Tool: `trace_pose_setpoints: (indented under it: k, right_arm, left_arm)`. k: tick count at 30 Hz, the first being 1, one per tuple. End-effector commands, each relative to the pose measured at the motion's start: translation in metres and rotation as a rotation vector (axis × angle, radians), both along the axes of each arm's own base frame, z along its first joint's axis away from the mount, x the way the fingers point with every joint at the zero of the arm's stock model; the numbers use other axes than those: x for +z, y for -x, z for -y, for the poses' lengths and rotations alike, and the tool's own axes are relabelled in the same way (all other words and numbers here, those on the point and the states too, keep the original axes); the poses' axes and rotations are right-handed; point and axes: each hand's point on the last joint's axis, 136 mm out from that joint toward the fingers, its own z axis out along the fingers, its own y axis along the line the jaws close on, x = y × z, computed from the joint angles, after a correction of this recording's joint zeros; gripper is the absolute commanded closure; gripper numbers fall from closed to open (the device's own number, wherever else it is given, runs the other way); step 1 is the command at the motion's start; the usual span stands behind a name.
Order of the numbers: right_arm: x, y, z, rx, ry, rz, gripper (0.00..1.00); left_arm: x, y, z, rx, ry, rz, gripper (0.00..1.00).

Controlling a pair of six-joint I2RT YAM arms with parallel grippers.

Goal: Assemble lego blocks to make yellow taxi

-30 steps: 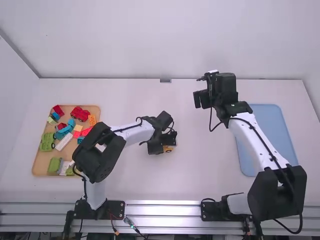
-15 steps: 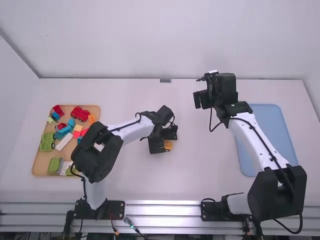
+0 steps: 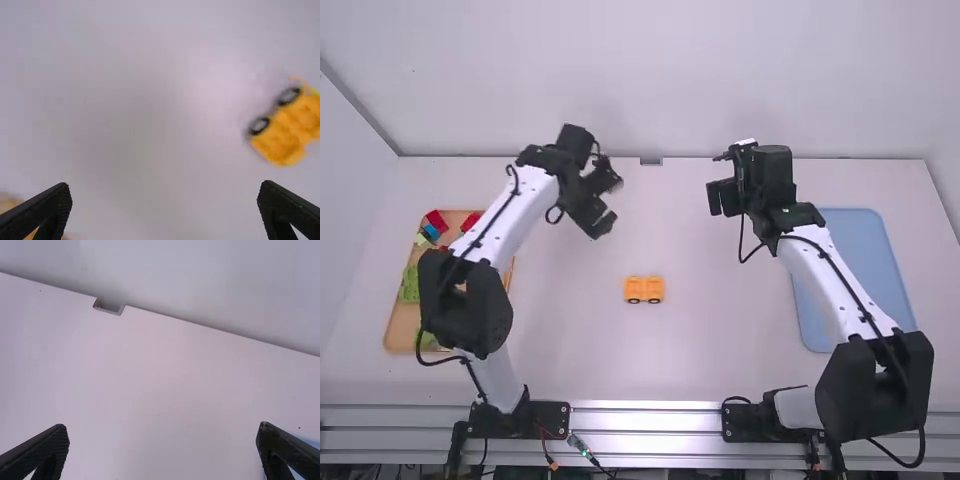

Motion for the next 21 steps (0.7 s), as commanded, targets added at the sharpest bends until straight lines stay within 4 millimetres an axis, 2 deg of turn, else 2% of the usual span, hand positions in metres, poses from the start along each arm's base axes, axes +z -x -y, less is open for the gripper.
trace_pose_setpoints:
  k: [1, 3, 4, 6, 7, 10, 14, 16, 17, 19, 21]
  right_arm:
    - [0.012, -0.007, 0.000, -0.002, -0.007, 0.026, 0.01]
    - [0.012, -0.007, 0.000, -0.002, -0.007, 0.029, 0.01]
    - [0.012, -0.007, 0.000, -0.003, -0.008, 0.030, 0.01]
    - [0.012, -0.007, 0.000, -0.002, -0.007, 0.030, 0.01]
    - [0.012, -0.007, 0.000, -0.002, -0.007, 0.030, 0.01]
    - [0.012, -0.007, 0.000, -0.003, -0.008, 0.029, 0.01]
    - [0.012, -0.007, -0.001, -0.002, -0.012, 0.027, 0.01]
    - [0.012, -0.006, -0.001, -0.001, -0.012, 0.024, 0.01]
    - [0.011, -0.006, -0.002, 0.000, -0.012, 0.023, 0.01]
    - [0.011, -0.006, -0.001, 0.000, -0.011, 0.021, 0.01]
    - [0.011, -0.006, -0.001, -0.001, -0.011, 0.020, 0.01]
  left_arm:
    - [0.018, -0.014, -0.058, 0.387, 0.003, 0.035, 0.01]
    - [0.020, -0.021, -0.105, 0.645, -0.005, 0.063, 0.01]
    - [0.020, -0.021, -0.114, 0.704, 0.001, 0.063, 0.01]
    - [0.019, -0.017, -0.148, 0.961, 0.055, 0.054, 0.01]
    - [0.019, -0.016, -0.152, 0.991, 0.062, 0.051, 0.01]
    - [0.008, -0.007, -0.201, 1.267, 0.116, 0.018, 0.01]
    - [-0.013, 0.006, -0.243, 1.493, 0.140, -0.031, 0.01]
    - [-0.022, 0.010, -0.253, 1.542, 0.138, -0.054, 0.01]
    - [-0.034, 0.015, -0.263, 1.601, 0.136, -0.080, 0.01]
    - [-0.042, 0.019, -0.268, 1.643, 0.136, -0.100, 0.03]
    - [-0.060, 0.022, -0.274, 1.679, 0.155, -0.148, 0.21]
